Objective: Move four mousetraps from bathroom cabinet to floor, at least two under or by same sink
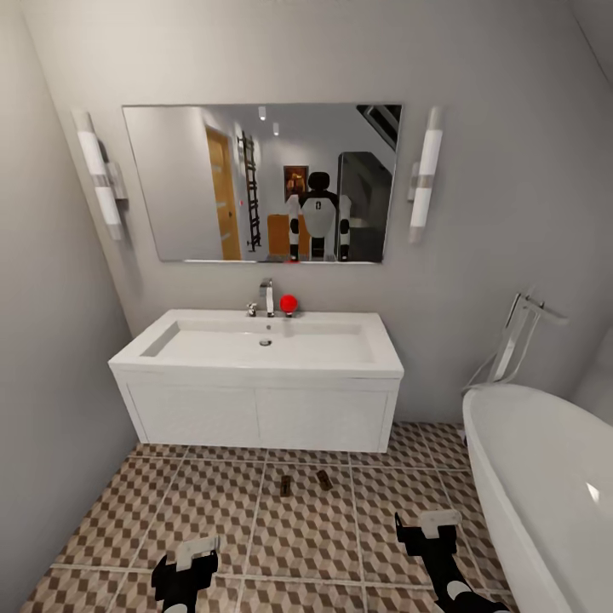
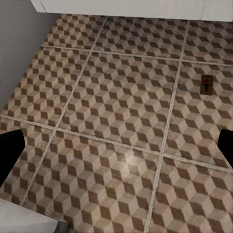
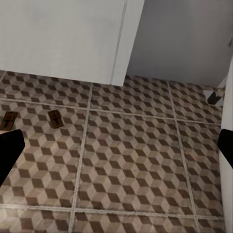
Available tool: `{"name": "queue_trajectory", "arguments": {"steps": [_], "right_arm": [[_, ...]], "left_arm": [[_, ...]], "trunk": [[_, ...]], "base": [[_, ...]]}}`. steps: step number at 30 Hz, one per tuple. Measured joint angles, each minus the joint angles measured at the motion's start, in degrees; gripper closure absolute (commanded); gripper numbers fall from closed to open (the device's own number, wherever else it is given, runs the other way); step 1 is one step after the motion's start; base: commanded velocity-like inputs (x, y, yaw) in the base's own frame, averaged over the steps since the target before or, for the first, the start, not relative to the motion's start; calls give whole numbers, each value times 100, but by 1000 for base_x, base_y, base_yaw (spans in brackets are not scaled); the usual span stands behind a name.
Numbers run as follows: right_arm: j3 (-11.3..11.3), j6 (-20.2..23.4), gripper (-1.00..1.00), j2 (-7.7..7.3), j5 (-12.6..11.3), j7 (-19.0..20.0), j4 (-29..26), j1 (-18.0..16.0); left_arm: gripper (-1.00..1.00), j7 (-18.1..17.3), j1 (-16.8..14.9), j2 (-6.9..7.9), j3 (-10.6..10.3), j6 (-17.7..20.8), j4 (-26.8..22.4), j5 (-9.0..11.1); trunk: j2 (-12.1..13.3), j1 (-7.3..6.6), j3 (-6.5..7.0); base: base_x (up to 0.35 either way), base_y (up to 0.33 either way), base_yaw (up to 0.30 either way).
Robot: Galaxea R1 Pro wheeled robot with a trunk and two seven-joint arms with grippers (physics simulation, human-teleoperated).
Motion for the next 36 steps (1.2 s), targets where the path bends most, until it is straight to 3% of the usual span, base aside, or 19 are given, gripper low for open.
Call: {"name": "queue_trajectory", "arguments": {"steps": [36], "right_arm": [[0, 2, -100, 0, 0, -8, -1, 1]], "left_arm": [[-100, 0, 0, -2, 0, 0, 0, 0]], "trunk": [[1446, -792, 648]], "base": [[0, 0, 0]]}}
